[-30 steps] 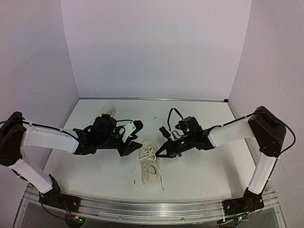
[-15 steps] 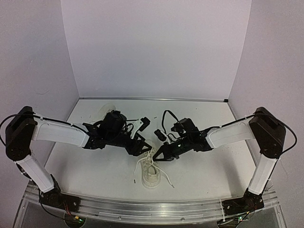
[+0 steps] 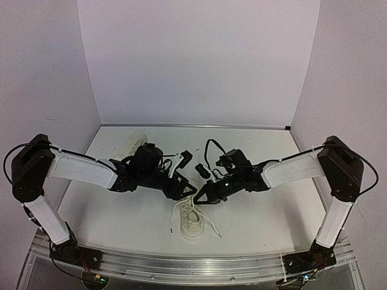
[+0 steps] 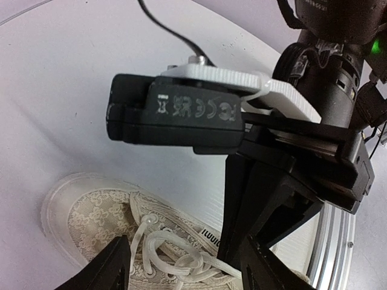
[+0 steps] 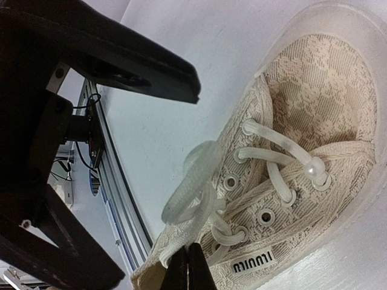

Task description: Tie the shoes

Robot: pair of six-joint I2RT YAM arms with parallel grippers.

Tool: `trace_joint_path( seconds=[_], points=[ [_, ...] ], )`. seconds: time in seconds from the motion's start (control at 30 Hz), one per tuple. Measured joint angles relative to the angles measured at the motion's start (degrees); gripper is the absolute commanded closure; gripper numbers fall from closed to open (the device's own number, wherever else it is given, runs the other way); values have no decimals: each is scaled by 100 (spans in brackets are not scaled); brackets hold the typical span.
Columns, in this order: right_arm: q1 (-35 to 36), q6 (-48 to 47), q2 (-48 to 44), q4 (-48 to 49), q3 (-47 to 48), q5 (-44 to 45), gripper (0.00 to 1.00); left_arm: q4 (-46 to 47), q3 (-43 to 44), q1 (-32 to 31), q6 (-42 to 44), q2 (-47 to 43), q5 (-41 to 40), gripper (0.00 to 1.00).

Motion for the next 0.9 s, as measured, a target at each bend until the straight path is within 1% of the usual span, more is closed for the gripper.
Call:
trace_joint_path(
  seconds=[0.2,0.3,0.4,0.57,0.67,0.9],
  points=[
    [0,-39,-2,-46,37,58,100,16,2,0,-69,179,82,48],
    [0,-66,-4,-75,37,100,100,19,2,0,-127,208,100,59],
    [0,-77,-7,-104,37,133,100,48,2,0,-168,228,135,73],
    [0,-93,-7,-164,37,167,100,118,2,0,-194,234,171,88],
    [0,-93,-15,-184,37,176,100,113,2,0,-203,234,177,100],
    [-3,-122,-153,-277,31,333,100,113,-14,0,-178,230,25,100]
  ],
)
